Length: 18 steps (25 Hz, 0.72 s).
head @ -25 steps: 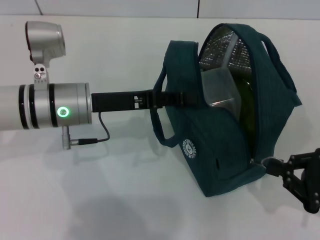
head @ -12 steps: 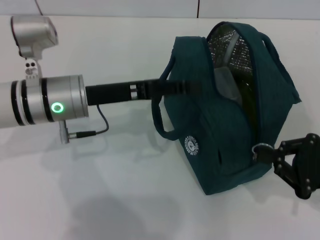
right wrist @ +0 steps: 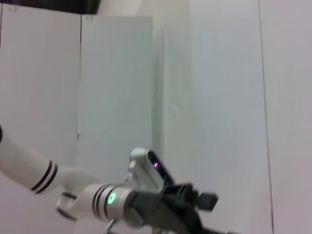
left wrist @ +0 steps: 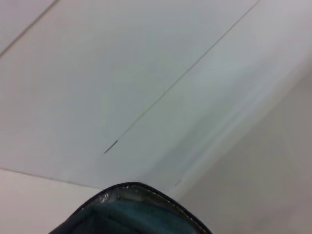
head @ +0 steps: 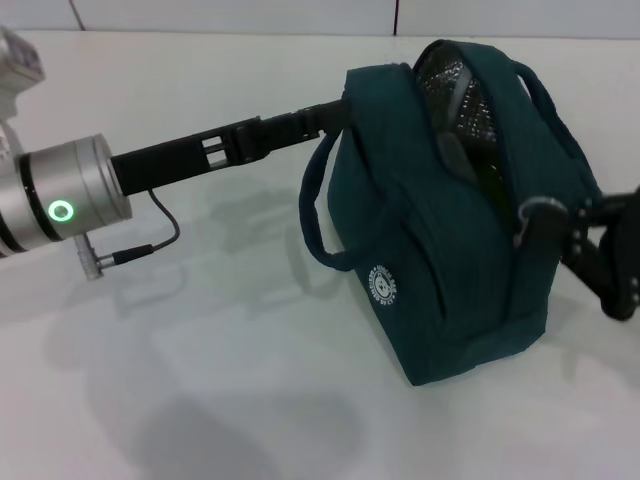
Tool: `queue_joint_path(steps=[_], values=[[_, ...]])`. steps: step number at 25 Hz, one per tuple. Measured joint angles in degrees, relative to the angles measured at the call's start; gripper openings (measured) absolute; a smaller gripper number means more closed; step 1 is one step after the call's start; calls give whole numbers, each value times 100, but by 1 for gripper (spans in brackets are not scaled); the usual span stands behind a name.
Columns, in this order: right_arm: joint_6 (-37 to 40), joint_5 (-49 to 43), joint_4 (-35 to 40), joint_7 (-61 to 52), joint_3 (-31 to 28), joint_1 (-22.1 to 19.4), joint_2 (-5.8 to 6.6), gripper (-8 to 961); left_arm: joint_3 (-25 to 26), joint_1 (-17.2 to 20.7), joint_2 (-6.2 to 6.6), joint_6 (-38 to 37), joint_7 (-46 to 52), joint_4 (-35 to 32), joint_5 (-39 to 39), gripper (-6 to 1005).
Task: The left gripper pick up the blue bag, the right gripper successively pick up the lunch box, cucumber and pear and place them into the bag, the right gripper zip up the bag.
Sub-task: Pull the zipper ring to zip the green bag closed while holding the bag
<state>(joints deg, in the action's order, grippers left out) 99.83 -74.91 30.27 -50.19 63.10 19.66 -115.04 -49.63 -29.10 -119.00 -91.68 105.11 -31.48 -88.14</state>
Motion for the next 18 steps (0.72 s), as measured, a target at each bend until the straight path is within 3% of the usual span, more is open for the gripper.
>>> queue_joint_path(steps=[7,13,18], values=[[-215,231,1,-82,12,596,-26,17,73,109,23,-50,-107,1,19,815],[-447,240,-50,-132,89,1269,-89,19,632,290,46,-344,-373,-6,58,814],[-768,508,-66,-140,222,1541,-115,21,794,450,42,-391,-511,-8,154,812]])
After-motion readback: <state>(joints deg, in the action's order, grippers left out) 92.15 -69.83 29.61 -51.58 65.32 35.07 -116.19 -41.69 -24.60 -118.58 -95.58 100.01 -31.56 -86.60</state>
